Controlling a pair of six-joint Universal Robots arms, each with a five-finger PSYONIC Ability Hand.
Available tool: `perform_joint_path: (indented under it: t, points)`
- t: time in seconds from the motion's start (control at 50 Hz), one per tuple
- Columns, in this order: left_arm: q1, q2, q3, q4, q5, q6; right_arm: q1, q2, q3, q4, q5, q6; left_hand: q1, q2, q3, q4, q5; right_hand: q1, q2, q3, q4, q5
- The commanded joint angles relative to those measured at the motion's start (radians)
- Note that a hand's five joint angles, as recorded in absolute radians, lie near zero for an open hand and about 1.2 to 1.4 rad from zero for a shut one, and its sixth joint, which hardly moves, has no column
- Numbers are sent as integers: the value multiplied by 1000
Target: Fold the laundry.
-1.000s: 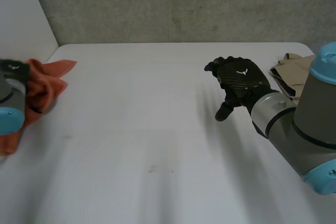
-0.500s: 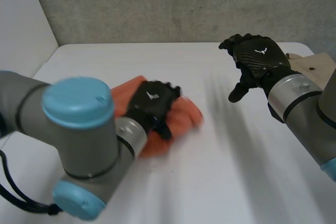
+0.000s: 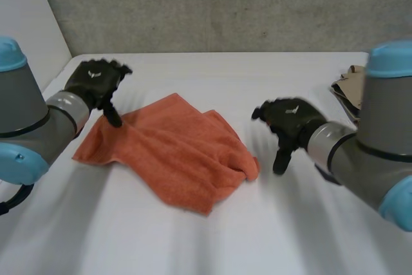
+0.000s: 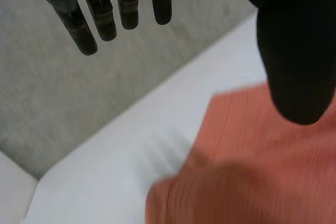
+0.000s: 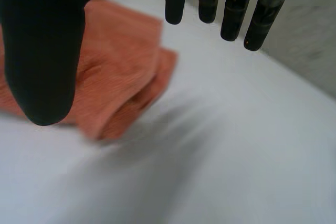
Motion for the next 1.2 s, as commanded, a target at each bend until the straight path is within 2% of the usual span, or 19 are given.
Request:
perform_joint_path:
  t: [0.02, 0.12, 0.2, 0.26, 0.28, 0.3, 0.32, 0.36, 0.54, 0.7, 0.74, 0.82, 0.84, 0.92, 0.94, 1.02, 1.06, 1.14, 1.2]
  points:
    - [87, -171, 43, -51, 17, 218, 88, 111, -6, -35, 7, 18, 63, 60, 61, 64, 53, -25, -41, -38, -55, -64]
    - [85, -251, 71, -63, 14, 254, 120, 174, -17, -126, 28, 23, 235, 232, 234, 237, 226, -25, -41, -38, -55, -64]
    - [79, -257, 75, -72, 14, 244, 139, 226, -32, -176, 70, 21, 491, 488, 489, 492, 482, 158, 142, 146, 128, 119]
    - [67, -257, 74, -72, 9, 243, 140, 273, -56, -201, 114, 19, 822, 819, 820, 824, 813, 459, 444, 447, 430, 420]
    - [62, -256, 75, -71, 9, 240, 140, 281, -67, -207, 125, 19, 922, 919, 920, 923, 913, 612, 596, 599, 582, 573]
    - [56, -256, 75, -69, 8, 240, 140, 292, -89, -219, 145, 19, 1025, 1021, 1023, 1026, 1015, 930, 915, 918, 900, 891]
    - [44, -250, 78, -68, 6, 238, 140, 294, -101, -225, 152, 18, 1180, 1176, 1178, 1181, 1170, 1049, 1034, 1037, 1020, 1010]
    - [33, -241, 80, -66, 5, 234, 140, 297, -127, -238, 163, 7, 1181, 1178, 1179, 1182, 1172, 1196, 1181, 1184, 1166, 1157]
    - [-25, -69, 46, -77, -46, 116, 139, 301, -368, -238, 168, -62, 1181, 1178, 1179, 1182, 1172, 1196, 1181, 1184, 1167, 1157]
    - [-74, 187, -190, -126, -81, 25, 140, 186, -377, -233, 150, -119, 1181, 1178, 1179, 1182, 1172, 1196, 1181, 1184, 1167, 1157]
    - [-91, 256, -274, -148, -81, 22, 140, 162, -344, -224, 128, -123, 1181, 1178, 1179, 1182, 1172, 1196, 1181, 1184, 1167, 1157]
    - [-126, 353, -408, -183, -81, 24, 143, 100, -239, -180, 10, -178, 1181, 1178, 1179, 1182, 1172, 1196, 1181, 1184, 1167, 1157]
    - [-136, 370, -431, -189, -81, 25, 142, 74, -195, -160, -51, -216, 1181, 1178, 1179, 1182, 1172, 1196, 1181, 1184, 1167, 1157]
    - [-195, 442, -518, -240, -79, 37, 142, 27, -80, -82, -184, -342, 737, 733, 735, 738, 727, 1196, 1181, 1184, 1167, 1157]
    - [-221, 459, -538, -269, -81, 43, 142, 19, -60, -60, -203, -370, 392, 389, 390, 394, 383, 1196, 1181, 1184, 1167, 1157]
    - [-248, 473, -523, -316, -84, 94, 133, -6, 2, 44, -240, -500, 17, 13, 15, 18, 7, 811, 795, 799, 781, 772]
    - [-243, 471, -492, -307, -81, 125, 129, -10, 11, 66, -245, -520, -19, -23, -21, -18, -29, 678, 663, 666, 649, 640]
    - [-214, 448, -410, -249, -79, 154, 131, -27, 19, 48, -239, -469, -28, -31, -30, -27, -38, 157, 142, 145, 127, 118]
    - [-186, 376, -336, -169, -78, 154, 129, -52, 25, 38, -239, -416, -19, -23, -21, -18, -29, 55, 40, 43, 26, 16]
